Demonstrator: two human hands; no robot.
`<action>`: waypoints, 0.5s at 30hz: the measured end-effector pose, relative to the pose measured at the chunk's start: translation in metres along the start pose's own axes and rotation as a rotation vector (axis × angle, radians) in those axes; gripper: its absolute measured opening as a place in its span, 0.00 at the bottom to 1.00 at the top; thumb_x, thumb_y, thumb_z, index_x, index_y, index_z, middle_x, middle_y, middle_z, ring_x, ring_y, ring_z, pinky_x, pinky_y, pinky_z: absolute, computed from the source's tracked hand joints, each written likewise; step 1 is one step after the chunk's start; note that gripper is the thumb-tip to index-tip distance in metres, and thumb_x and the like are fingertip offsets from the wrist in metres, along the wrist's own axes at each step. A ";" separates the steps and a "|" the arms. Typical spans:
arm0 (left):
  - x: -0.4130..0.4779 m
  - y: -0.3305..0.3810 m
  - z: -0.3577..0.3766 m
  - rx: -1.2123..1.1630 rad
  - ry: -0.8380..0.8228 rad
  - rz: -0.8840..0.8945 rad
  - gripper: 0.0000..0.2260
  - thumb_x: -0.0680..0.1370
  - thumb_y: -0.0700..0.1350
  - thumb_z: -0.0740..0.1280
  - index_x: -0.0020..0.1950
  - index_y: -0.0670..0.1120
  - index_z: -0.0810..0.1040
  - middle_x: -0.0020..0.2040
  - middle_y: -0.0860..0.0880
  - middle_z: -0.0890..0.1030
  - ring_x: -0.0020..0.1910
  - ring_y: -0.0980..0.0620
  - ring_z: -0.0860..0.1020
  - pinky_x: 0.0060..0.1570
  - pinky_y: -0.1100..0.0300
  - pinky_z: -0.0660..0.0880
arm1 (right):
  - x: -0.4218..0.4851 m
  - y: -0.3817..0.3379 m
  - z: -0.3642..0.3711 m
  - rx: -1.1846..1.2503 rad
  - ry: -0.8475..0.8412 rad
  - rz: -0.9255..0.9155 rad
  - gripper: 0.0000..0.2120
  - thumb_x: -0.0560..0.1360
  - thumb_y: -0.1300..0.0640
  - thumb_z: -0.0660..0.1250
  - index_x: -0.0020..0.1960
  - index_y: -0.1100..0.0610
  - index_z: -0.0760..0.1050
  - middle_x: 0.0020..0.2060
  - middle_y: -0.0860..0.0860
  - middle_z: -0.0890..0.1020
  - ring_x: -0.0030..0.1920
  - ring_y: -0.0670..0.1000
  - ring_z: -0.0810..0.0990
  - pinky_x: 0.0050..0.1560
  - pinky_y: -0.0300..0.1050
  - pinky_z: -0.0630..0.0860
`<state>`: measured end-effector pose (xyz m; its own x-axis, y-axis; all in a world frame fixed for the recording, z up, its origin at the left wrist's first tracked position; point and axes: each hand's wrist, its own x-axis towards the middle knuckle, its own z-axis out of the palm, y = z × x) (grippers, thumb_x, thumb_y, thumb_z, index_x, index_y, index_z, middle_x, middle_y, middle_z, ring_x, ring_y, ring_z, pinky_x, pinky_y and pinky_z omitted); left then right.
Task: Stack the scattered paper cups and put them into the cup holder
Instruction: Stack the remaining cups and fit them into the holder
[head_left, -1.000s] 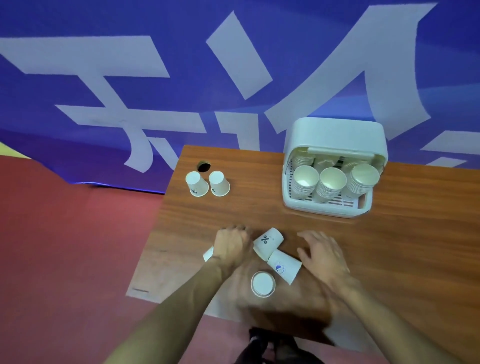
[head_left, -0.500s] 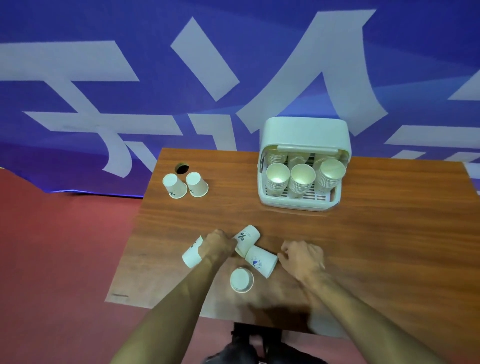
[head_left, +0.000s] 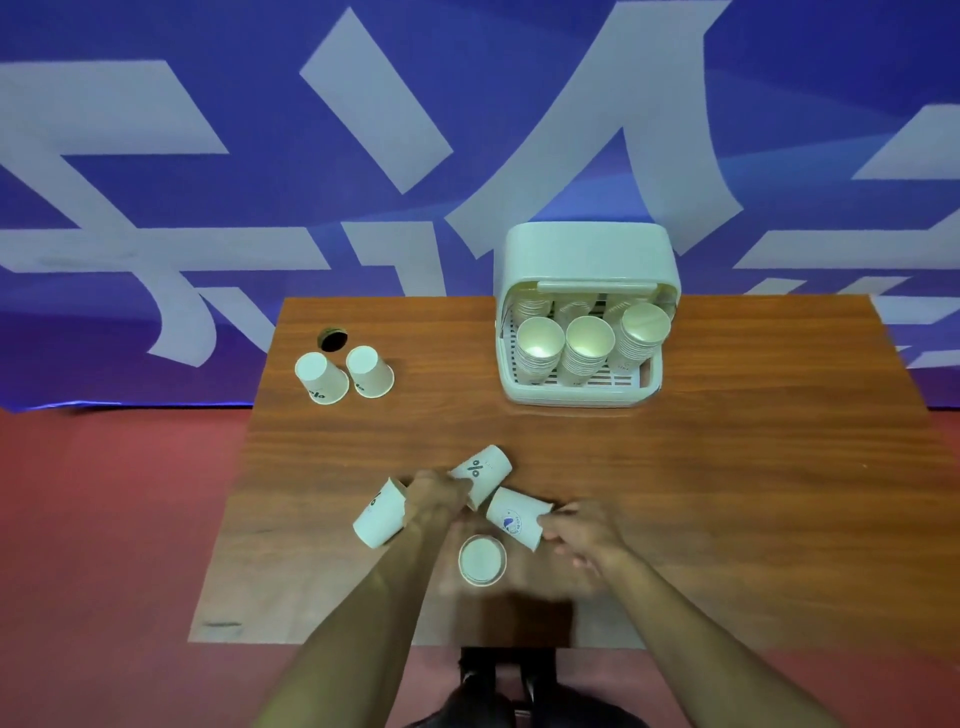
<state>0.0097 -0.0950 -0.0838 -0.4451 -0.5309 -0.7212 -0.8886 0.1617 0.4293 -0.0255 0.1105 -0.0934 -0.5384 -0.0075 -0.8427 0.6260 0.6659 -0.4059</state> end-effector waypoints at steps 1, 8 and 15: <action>0.001 0.001 0.000 0.031 0.018 0.020 0.15 0.73 0.49 0.69 0.59 0.47 0.80 0.47 0.46 0.84 0.45 0.45 0.83 0.48 0.52 0.81 | 0.000 -0.002 0.000 0.017 0.006 -0.005 0.07 0.69 0.52 0.74 0.45 0.52 0.80 0.32 0.44 0.85 0.29 0.43 0.83 0.30 0.35 0.68; -0.007 0.006 -0.011 0.653 0.299 0.572 0.09 0.79 0.51 0.62 0.52 0.49 0.79 0.48 0.48 0.83 0.46 0.44 0.81 0.41 0.57 0.73 | 0.001 -0.019 0.010 0.024 0.036 -0.075 0.08 0.68 0.52 0.77 0.43 0.48 0.80 0.36 0.44 0.86 0.34 0.45 0.84 0.31 0.37 0.72; -0.007 0.003 -0.030 0.933 0.425 1.087 0.11 0.59 0.42 0.79 0.32 0.50 0.77 0.28 0.52 0.76 0.24 0.49 0.75 0.23 0.63 0.68 | 0.014 -0.016 0.035 0.179 0.052 -0.068 0.14 0.69 0.54 0.78 0.51 0.54 0.78 0.40 0.54 0.85 0.34 0.49 0.80 0.27 0.39 0.69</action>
<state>0.0138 -0.1156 -0.0613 -0.9997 0.0253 -0.0066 0.0251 0.9993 0.0278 -0.0233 0.0735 -0.1107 -0.6083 -0.0059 -0.7937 0.6750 0.5222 -0.5212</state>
